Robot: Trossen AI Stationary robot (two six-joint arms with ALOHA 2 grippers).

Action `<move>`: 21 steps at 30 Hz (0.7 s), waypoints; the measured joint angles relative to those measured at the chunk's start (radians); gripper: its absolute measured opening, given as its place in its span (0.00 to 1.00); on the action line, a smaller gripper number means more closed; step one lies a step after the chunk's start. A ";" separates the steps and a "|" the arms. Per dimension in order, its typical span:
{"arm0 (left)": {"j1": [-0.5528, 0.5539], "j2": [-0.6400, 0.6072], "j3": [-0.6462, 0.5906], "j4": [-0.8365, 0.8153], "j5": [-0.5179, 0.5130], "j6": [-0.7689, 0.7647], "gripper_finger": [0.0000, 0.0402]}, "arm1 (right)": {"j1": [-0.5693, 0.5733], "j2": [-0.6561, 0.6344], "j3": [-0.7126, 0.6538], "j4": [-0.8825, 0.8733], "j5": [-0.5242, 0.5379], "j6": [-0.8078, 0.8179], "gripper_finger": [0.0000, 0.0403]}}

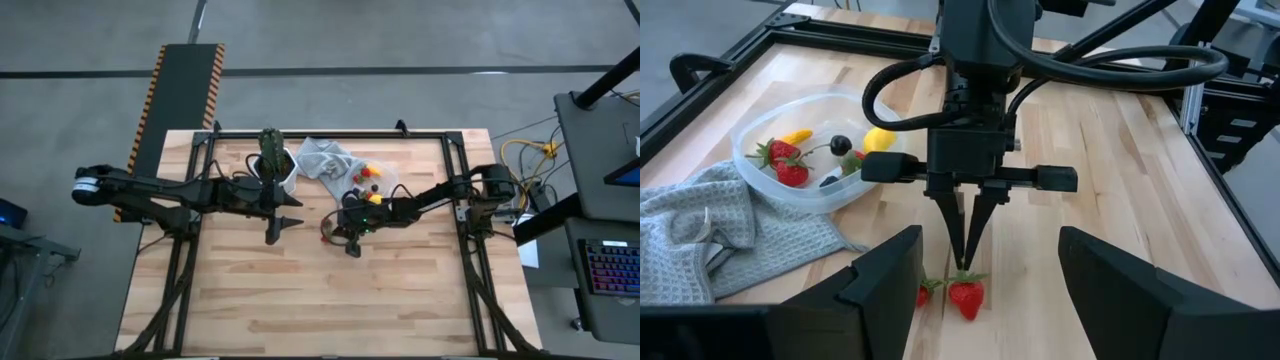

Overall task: Pick and placing Produce into tupperware
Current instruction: Put the bottom strawberry into the transparent bin

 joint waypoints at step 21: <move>0.000 0.000 0.000 -0.004 0.000 0.000 0.55 | 0.000 -0.229 0.000 -0.052 -0.008 -0.024 0.02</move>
